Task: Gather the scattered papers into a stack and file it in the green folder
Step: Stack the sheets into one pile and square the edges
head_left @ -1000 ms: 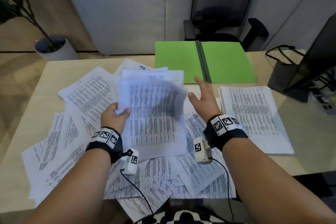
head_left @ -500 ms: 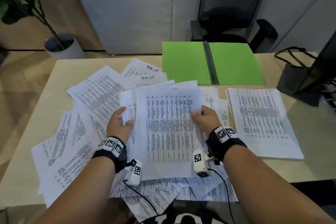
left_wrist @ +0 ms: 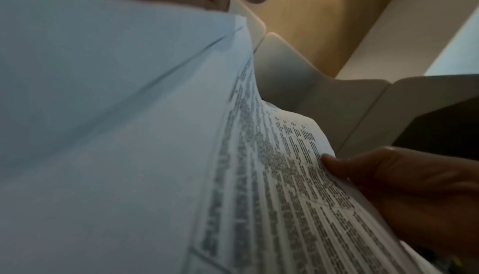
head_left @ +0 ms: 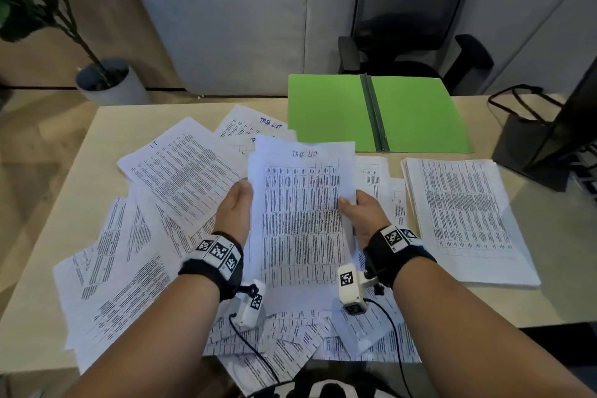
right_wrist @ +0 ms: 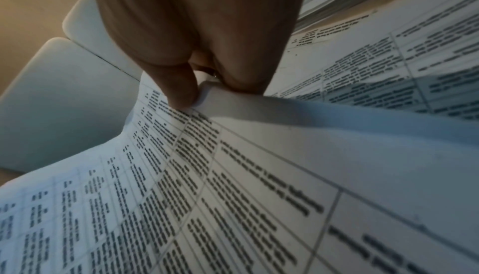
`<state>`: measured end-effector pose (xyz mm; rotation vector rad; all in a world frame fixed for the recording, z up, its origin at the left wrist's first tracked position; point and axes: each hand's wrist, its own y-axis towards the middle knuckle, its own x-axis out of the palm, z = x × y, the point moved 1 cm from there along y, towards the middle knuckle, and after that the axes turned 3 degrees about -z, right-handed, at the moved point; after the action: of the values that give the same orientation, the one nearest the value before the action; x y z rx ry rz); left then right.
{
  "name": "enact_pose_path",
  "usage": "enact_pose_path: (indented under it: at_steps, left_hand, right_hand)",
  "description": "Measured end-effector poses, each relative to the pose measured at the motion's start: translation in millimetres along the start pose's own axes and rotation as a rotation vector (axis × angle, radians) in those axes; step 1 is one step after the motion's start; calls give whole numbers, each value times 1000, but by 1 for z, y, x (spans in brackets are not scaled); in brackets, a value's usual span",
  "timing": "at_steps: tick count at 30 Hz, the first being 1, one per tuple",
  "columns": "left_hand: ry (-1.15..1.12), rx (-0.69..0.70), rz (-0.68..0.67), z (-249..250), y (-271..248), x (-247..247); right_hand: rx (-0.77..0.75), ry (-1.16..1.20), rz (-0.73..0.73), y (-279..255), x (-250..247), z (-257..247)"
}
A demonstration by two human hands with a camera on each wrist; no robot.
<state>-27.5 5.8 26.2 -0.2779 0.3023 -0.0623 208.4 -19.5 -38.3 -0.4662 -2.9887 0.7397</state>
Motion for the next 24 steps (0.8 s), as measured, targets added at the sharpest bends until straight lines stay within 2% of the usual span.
enact_pose_path:
  at_steps: [3,5,8,11,13,15,17,19,21,24]
  left_hand:
    - [206,104,-83,15,-2,1]
    - [216,139,-85,19,0,-4]
    - [103,117,-2,22,8,-24]
    - [39,67,134,12,23,-45]
    - [97,6,219,-8,36,-58]
    - [256,-88,280,-33,50,-70]
    - [398,-304,319,-55,62,-81]
    - [497,-522,300,-69,67,-88]
    - [550,-606,292,-73,71,-89]
    - [585,-645,305,-73,84,-86]
  right_hand:
    - [-2,4,-1,-2,3,-6]
    - [-28,32,-12,-5,7,-12]
    - [-74,167,-132,-10,12,-23]
    - [-116,1,-194,-5,24,-27]
    - [-141,-118,-143,-3,35,-26]
    - [-138,-245,-90,-2,40,-23]
    - [-131,-454,-50,-2,39,-16]
    - [-109,-629,-18,-7,35,-6]
    - [-66,-711,-5,-10,33,6]
    - [-4,-745,9,-13,34,18]
